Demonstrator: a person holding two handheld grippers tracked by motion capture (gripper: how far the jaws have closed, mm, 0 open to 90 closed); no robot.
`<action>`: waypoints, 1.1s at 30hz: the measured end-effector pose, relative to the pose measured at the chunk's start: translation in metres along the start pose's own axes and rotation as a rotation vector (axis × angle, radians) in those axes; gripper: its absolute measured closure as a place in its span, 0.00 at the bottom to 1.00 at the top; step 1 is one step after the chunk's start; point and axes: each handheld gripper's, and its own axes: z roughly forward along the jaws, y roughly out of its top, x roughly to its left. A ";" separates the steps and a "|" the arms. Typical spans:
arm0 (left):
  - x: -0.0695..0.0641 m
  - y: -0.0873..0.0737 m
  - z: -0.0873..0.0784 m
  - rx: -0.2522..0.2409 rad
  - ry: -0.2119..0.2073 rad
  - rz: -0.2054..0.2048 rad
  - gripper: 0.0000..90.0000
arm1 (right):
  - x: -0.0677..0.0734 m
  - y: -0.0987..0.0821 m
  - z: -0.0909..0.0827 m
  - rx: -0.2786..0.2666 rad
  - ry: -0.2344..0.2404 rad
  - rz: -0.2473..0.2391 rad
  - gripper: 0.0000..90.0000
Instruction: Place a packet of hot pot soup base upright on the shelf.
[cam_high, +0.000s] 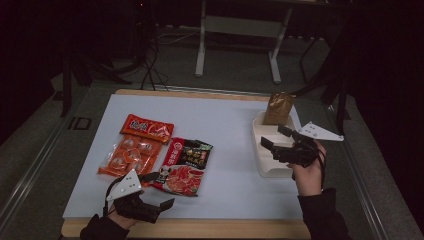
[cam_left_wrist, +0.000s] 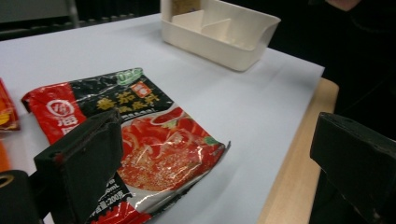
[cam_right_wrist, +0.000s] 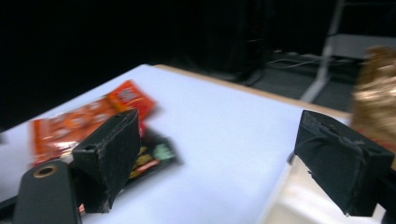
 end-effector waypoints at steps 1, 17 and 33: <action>0.000 0.000 -0.001 0.007 0.013 0.011 0.04 | 0.004 -0.002 -0.001 -0.003 0.012 -0.001 0.16; 0.033 0.015 -0.001 0.164 0.199 0.001 0.69 | 0.048 -0.022 -0.029 -0.031 0.129 -0.052 0.17; 0.078 0.008 0.047 0.450 0.344 -0.021 1.00 | 0.052 -0.041 -0.032 -0.008 0.192 -0.044 0.17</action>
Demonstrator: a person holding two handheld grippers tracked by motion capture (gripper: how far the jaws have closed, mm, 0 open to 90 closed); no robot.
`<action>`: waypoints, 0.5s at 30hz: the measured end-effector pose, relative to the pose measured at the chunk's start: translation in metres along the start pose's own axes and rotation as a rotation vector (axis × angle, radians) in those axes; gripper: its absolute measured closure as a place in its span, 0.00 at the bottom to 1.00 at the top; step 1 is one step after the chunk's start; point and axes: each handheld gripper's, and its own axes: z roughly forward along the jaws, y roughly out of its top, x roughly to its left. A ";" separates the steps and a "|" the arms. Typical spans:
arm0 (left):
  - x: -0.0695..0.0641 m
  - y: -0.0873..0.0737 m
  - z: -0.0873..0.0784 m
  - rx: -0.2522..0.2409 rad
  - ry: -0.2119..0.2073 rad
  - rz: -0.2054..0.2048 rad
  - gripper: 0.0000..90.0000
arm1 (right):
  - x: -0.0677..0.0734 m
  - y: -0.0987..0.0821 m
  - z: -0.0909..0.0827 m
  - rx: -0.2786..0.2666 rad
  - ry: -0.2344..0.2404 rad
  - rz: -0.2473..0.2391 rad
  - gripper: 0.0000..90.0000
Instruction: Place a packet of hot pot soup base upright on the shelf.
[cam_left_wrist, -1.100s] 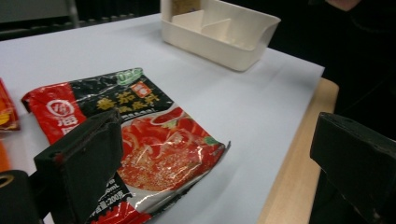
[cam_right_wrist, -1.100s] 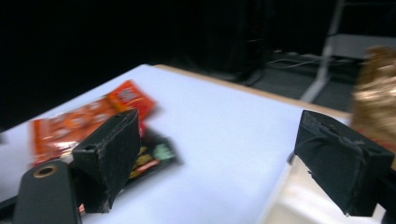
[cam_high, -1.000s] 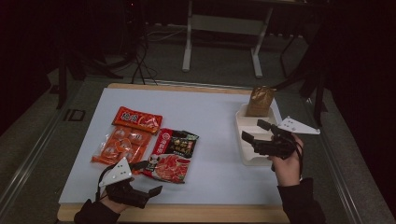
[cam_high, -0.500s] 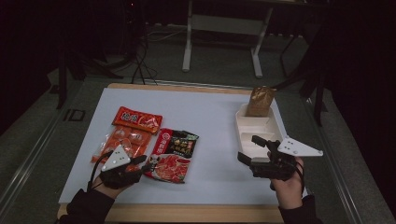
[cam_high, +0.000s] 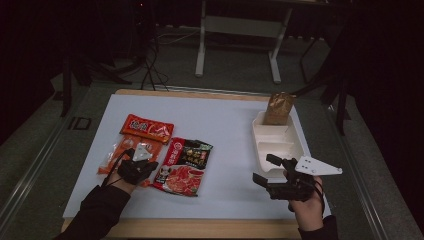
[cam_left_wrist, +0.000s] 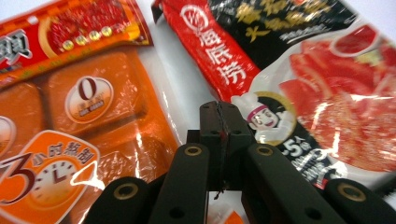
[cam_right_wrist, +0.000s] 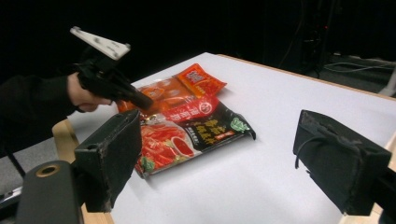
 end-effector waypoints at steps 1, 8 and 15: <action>0.000 0.001 0.004 0.013 -0.004 0.002 1.00 | 0.000 0.000 0.000 -0.001 0.000 -0.001 0.17; 0.005 0.005 0.023 0.083 0.011 -0.003 1.00 | -0.002 -0.001 -0.001 -0.004 -0.001 0.009 0.17; 0.003 0.008 0.035 0.122 -0.026 -0.001 1.00 | -0.004 -0.002 -0.002 -0.006 -0.001 0.017 0.17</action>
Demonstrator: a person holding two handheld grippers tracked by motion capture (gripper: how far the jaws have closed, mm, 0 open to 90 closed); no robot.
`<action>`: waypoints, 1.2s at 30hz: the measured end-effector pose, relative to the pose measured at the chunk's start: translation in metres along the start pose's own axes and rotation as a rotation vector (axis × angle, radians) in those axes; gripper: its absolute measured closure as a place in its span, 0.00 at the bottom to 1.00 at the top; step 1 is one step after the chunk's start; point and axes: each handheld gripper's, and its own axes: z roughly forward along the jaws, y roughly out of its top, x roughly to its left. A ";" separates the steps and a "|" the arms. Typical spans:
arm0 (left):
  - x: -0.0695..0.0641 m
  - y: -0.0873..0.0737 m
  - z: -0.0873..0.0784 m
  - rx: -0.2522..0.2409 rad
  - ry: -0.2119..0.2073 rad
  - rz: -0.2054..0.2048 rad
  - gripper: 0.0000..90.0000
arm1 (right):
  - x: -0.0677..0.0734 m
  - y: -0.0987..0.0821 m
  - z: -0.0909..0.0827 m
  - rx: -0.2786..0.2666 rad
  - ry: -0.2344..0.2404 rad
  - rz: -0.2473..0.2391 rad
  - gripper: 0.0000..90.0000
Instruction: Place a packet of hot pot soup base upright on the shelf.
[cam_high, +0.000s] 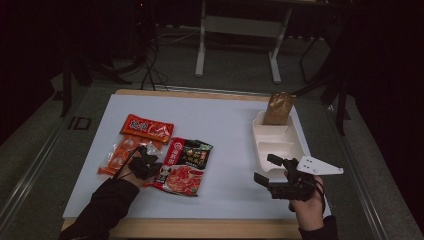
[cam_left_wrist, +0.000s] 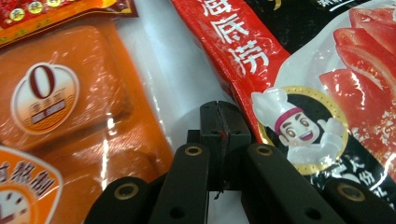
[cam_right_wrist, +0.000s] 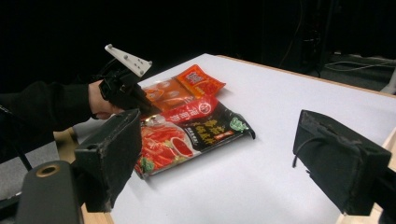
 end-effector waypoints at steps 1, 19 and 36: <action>0.000 0.000 0.000 0.000 0.001 0.002 1.00 | 0.000 0.000 0.000 0.002 -0.001 -0.002 0.17; -0.025 0.008 0.003 0.016 -0.079 0.066 1.00 | 0.003 -0.004 0.003 0.023 0.004 -0.009 0.17; -0.045 0.018 0.008 0.014 -0.128 0.093 1.00 | 0.003 -0.008 0.002 0.012 -0.012 -0.037 0.18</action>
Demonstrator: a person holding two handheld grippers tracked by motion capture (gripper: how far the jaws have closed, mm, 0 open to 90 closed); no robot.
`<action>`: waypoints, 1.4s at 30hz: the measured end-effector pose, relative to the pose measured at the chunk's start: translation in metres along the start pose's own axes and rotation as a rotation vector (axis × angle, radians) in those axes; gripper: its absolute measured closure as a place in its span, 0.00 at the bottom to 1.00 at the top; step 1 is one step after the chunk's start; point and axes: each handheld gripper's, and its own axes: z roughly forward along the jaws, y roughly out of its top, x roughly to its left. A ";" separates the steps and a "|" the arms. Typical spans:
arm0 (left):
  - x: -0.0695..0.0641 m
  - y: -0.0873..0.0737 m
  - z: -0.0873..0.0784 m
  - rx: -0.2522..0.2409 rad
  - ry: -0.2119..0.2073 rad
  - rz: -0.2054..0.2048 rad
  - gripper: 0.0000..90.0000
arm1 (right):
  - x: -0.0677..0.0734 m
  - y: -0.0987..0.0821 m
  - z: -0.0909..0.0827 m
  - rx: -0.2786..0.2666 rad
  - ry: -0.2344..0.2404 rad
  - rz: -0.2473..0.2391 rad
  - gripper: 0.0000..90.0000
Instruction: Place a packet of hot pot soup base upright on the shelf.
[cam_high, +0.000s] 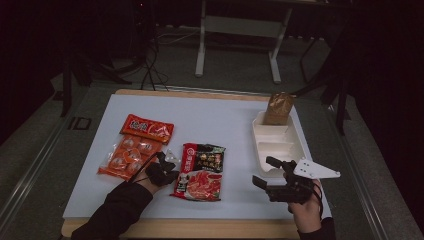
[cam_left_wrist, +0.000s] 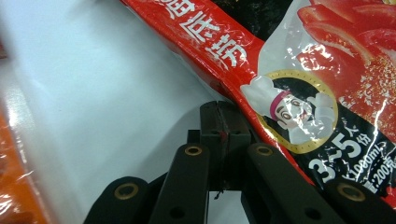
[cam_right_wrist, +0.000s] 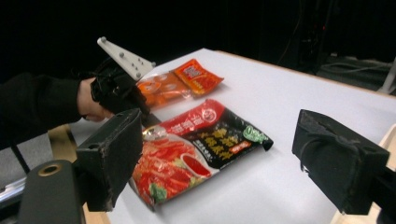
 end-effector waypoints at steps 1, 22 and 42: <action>-0.001 0.000 0.000 0.001 -0.002 0.001 1.00 | 0.000 0.000 0.000 -0.006 -0.004 -0.002 0.17; -0.023 0.016 0.013 0.015 -0.051 0.049 1.00 | 0.001 -0.001 0.000 0.032 -0.125 -0.063 0.12; -0.025 0.022 0.012 -0.012 -0.085 0.043 1.00 | 0.002 -0.002 0.001 0.013 -0.113 -0.027 0.12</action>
